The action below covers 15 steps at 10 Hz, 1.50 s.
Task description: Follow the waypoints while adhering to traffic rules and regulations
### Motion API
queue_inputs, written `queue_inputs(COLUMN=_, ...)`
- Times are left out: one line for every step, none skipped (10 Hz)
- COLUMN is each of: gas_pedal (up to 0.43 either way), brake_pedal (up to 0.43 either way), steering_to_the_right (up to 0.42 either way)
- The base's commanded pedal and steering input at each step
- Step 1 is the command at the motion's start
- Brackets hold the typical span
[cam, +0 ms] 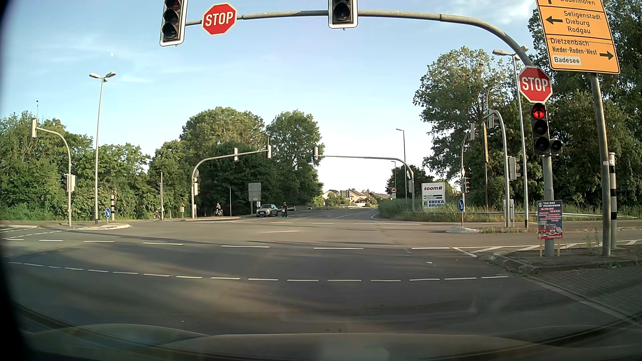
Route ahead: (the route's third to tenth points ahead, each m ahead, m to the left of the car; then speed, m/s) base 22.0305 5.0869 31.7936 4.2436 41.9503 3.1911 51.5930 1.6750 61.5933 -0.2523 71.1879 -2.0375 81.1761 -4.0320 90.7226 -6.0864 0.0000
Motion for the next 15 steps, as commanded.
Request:
queue_inputs(gas_pedal=0.0, brake_pedal=0.305, steering_to_the_right=0.006)
queue_inputs(gas_pedal=0.0, brake_pedal=0.305, steering_to_the_right=0.006)
queue_inputs(gas_pedal=0.0, brake_pedal=0.305, steering_to_the_right=0.006)
queue_inputs(gas_pedal=0.0, brake_pedal=0.305, steering_to_the_right=0.006)
queue_inputs(gas_pedal=0.0, brake_pedal=0.305, steering_to_the_right=0.006)
queue_inputs(gas_pedal=0.0, brake_pedal=0.305, steering_to_the_right=0.006)
queue_inputs(gas_pedal=0.0, brake_pedal=0.305, steering_to_the_right=0.006)
queue_inputs(gas_pedal=0.0, brake_pedal=0.305, steering_to_the_right=0.006)
queue_inputs(gas_pedal=0.0, brake_pedal=0.305, steering_to_the_right=0.006)
queue_inputs(gas_pedal=0.0, brake_pedal=0.305, steering_to_the_right=0.006)
queue_inputs(gas_pedal=0.0, brake_pedal=0.305, steering_to_the_right=0.006)
queue_inputs(gas_pedal=0.0, brake_pedal=0.305, steering_to_the_right=0.006)
queue_inputs(gas_pedal=0.0, brake_pedal=0.305, steering_to_the_right=0.006)
queue_inputs(gas_pedal=0.0, brake_pedal=0.305, steering_to_the_right=0.006)
queue_inputs(gas_pedal=0.0, brake_pedal=0.305, steering_to_the_right=0.006)
